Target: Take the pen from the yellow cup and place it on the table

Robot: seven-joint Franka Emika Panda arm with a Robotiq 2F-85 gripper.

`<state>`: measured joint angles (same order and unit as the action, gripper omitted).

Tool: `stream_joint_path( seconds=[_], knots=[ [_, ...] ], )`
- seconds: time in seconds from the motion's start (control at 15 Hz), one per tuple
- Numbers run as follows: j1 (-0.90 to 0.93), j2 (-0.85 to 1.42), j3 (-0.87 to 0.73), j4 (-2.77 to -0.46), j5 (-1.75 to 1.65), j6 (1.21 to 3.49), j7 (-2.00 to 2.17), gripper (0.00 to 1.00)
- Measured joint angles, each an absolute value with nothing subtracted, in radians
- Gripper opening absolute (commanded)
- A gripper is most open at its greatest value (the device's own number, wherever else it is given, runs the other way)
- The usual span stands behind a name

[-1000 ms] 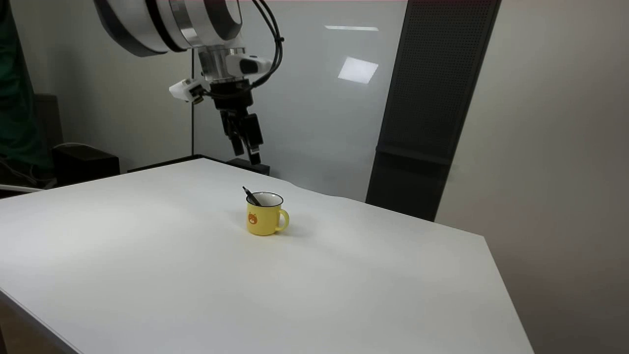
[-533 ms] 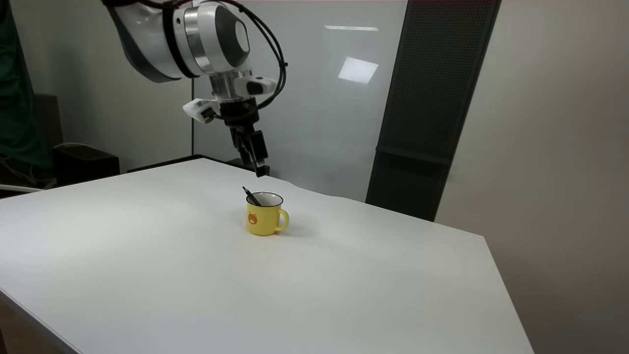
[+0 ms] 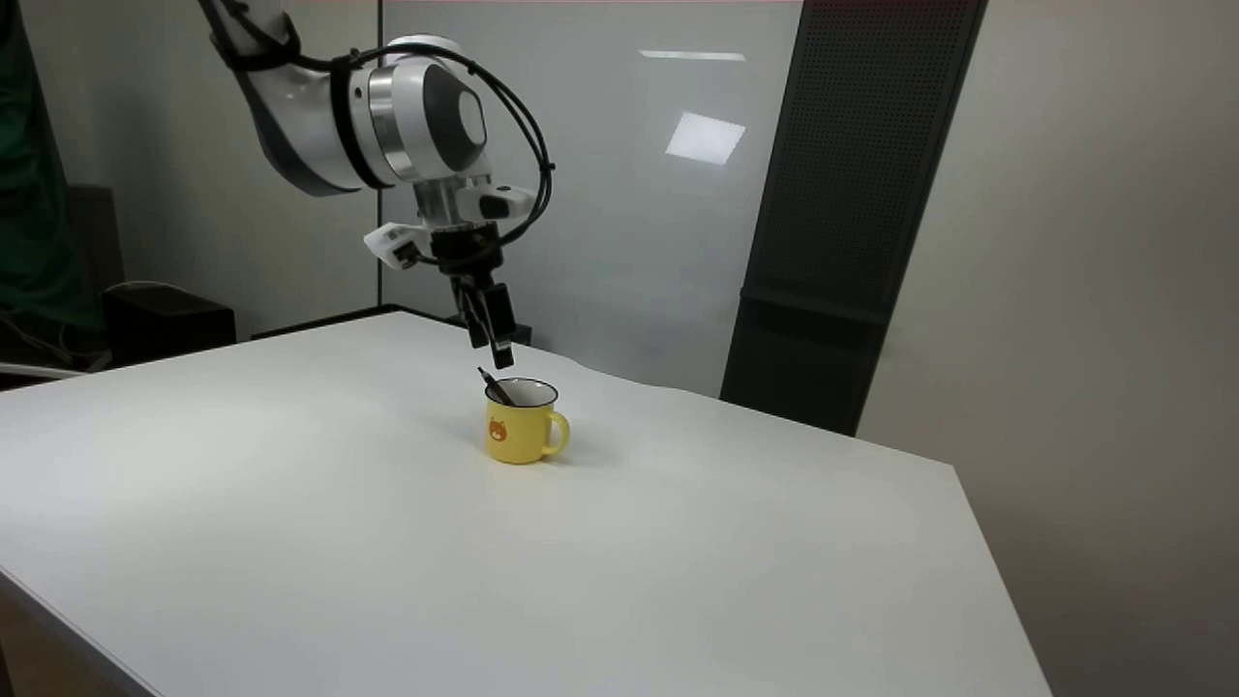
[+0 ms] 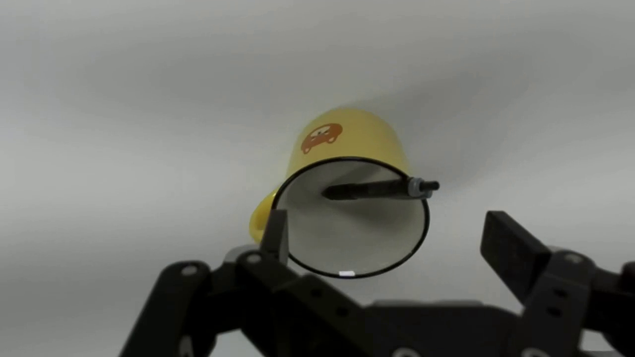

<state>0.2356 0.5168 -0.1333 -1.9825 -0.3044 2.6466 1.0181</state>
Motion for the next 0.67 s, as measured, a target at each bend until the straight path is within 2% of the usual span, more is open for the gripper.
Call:
stream_joint_path(
  seconds=[0.2,0.27,0.4,0.67],
  knots=[
    [0.25,0.546,-0.142,-1.953,-0.286,2.632,1.018,0.98],
    [0.253,0.554,-0.143,-1.947,-0.279,2.629,1.018,0.74],
    [0.256,0.564,-0.144,-1.936,-0.271,2.625,1.018,0.71],
    [0.257,0.573,-0.148,-1.93,-0.255,2.619,1.018,0.41]
  ],
)
